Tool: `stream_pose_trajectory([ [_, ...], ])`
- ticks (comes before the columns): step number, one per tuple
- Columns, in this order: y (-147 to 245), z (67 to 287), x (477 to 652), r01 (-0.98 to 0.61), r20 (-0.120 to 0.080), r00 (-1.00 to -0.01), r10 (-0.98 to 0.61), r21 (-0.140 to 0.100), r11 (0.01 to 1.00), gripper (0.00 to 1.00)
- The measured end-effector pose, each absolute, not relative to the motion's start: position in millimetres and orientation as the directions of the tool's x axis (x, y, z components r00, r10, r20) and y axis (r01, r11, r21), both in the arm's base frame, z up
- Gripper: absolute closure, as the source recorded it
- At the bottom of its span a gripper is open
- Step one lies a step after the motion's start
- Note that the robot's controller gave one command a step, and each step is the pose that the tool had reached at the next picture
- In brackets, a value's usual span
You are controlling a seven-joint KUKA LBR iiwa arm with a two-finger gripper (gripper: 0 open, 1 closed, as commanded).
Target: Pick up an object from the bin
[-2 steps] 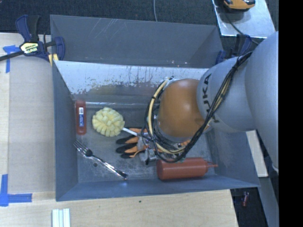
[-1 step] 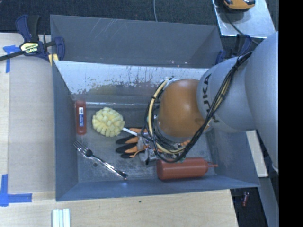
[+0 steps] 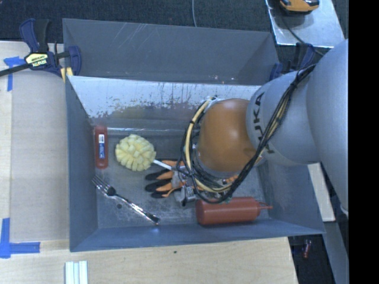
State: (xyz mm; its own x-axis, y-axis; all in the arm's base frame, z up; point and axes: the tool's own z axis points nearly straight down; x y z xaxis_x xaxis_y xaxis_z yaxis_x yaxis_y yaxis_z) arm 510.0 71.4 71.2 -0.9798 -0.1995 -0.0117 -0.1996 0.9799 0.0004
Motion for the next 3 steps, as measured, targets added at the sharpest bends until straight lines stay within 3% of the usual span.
stream_pose_trajectory([
  [1, 34, 71, 516.3, -0.475, -0.017, -0.88, -0.474, -0.002, 0.88, 1.0],
  [2, -36, 72, 535.5, -0.363, -0.016, -0.932, -0.363, 0.0, 0.932, 1.0],
  [3, -12, 72, 532.8, -0.335, -0.016, -0.942, -0.335, -0.003, 0.942, 1.0],
])
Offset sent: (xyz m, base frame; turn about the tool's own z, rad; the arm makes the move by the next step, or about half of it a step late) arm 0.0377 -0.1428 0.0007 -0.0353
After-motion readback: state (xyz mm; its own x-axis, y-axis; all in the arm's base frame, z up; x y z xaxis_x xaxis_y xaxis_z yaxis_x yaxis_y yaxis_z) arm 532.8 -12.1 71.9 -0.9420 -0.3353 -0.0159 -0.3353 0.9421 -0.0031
